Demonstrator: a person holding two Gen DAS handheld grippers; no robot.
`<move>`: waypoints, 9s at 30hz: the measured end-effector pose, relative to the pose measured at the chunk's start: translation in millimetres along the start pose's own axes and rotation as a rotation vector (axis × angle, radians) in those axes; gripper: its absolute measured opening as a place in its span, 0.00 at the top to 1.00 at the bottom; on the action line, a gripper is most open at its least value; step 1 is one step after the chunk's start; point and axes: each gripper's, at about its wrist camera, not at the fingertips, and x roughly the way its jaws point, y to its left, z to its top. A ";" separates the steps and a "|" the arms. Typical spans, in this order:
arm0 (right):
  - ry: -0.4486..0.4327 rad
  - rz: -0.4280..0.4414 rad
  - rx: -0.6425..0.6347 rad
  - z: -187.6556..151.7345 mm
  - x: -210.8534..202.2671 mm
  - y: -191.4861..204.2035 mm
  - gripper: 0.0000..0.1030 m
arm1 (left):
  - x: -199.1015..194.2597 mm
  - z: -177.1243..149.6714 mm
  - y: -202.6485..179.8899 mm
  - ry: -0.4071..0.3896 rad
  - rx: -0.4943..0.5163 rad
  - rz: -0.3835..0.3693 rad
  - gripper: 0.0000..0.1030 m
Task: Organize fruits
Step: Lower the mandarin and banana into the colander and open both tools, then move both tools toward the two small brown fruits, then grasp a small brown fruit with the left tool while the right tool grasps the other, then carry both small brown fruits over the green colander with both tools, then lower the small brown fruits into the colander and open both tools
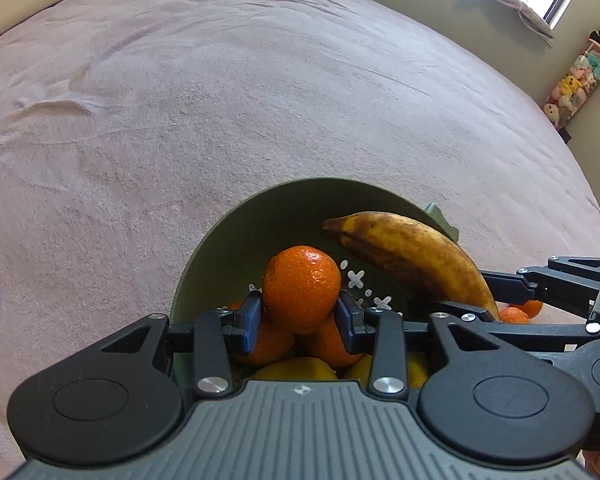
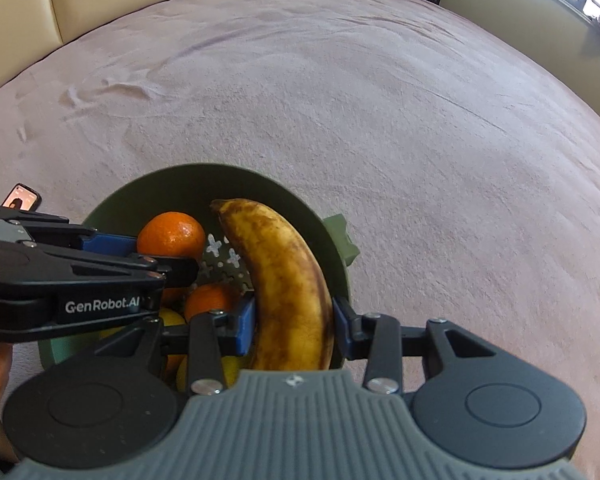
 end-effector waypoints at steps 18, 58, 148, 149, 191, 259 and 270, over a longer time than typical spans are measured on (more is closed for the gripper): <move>0.015 -0.082 -0.059 -0.8 10.3 19.7 0.65 | -8.9 4.6 -0.5 -0.051 -0.029 -0.016 0.47; -0.089 -0.155 0.006 -41.2 -70.1 6.9 0.28 | -52.3 -8.5 -46.0 -0.046 0.105 -0.017 0.44; -0.014 -0.252 0.664 -215.8 -55.0 -138.9 0.78 | 57.2 -93.8 -214.3 0.176 0.313 -0.321 0.63; -0.011 -0.252 0.669 -216.9 -54.2 -139.9 0.78 | 59.0 -94.8 -215.4 0.166 0.311 -0.315 0.63; -0.150 -0.225 0.547 -165.0 -91.4 -93.7 0.78 | -23.5 -61.0 -191.4 -0.019 0.350 -0.250 0.75; -0.058 0.066 0.033 -63.8 -51.9 48.5 0.78 | -17.9 -30.1 -16.3 0.326 0.109 -0.087 0.75; -0.070 0.068 0.041 -63.9 -54.3 47.3 0.78 | -26.9 -26.3 -17.7 0.307 0.105 -0.097 0.71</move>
